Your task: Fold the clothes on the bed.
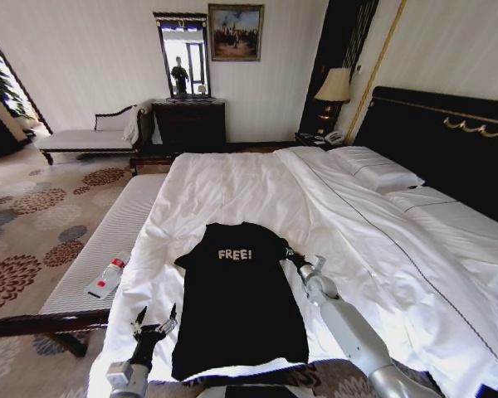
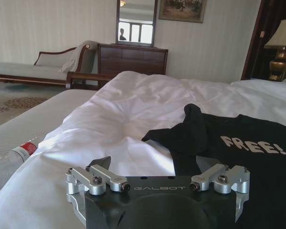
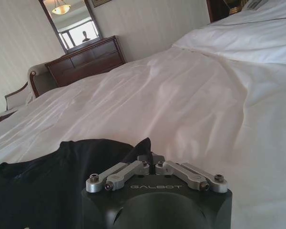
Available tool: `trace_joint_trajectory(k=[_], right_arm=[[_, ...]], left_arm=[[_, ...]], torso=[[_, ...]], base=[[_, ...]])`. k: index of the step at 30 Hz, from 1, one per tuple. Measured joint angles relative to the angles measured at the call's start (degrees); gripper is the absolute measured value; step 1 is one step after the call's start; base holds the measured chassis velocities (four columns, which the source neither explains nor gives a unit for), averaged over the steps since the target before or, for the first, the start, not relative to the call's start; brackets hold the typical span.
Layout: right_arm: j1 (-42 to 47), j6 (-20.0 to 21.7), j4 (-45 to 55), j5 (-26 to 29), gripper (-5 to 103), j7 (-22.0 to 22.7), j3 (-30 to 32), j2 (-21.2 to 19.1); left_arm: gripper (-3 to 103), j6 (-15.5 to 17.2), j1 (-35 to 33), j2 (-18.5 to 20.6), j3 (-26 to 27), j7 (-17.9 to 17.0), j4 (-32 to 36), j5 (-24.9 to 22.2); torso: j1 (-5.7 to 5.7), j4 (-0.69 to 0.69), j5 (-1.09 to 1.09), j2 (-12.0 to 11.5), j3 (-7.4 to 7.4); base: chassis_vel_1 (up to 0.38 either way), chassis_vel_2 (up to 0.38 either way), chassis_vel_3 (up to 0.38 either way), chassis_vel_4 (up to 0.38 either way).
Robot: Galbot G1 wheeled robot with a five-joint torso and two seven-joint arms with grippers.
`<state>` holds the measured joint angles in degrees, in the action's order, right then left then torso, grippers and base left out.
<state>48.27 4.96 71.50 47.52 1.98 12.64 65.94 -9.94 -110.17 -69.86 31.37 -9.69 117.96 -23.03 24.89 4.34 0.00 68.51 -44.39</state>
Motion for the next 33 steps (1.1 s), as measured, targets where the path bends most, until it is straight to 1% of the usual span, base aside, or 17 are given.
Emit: trace_joint_trajectory(k=[4, 8, 16, 26, 33], right_arm=[[-1.0, 0.9, -0.7, -0.2, 1, 0.3, 0.3, -0.9], [-1.4, 2.2, -1.0, -0.6, 1, 0.8, 0.9, -1.6], [-2.6, 3.7, -2.6, -2.0, 1, 1.2, 1.3, -2.2], [-4.7, 3.9, -4.6, -3.4, 1, 1.1, -0.5, -1.5], [-3.8, 4.1, -1.4, -4.6, 1, 1.0, -2.2, -2.1]], left_arm=[[100, 0.0, -0.1, 0.0, 0.1, 0.0, 0.1, -0.1], [100, 0.0, -0.2, -0.2, 0.1, 0.1, 0.2, 0.1], [100, 0.0, -0.5, -0.5, 0.4, 0.1, 0.6, 0.1], [100, -0.4, -1.4, -0.8, 1.1, 0.3, 0.7, 0.1], [100, -0.5, -1.8, -1.0, 1.7, 0.3, 0.9, 0.0]], torso=[[0.0, 0.02, 0.0, 0.0, 0.0], [0.0, 0.01, 0.0, 0.0, 0.0], [0.0, 0.01, 0.01, 0.0, 0.0], [0.0, 0.0, 0.0, 0.0, 0.0], [0.0, 0.02, -0.01, 0.0, 0.0]], base=[[0.0, 0.0, 0.0, 0.0], [0.0, 0.0, 0.0, 0.0], [0.0, 0.0, 0.0, 0.0], [0.0, 0.0, 0.0, 0.0], [0.0, 0.0, 0.0, 0.0]])
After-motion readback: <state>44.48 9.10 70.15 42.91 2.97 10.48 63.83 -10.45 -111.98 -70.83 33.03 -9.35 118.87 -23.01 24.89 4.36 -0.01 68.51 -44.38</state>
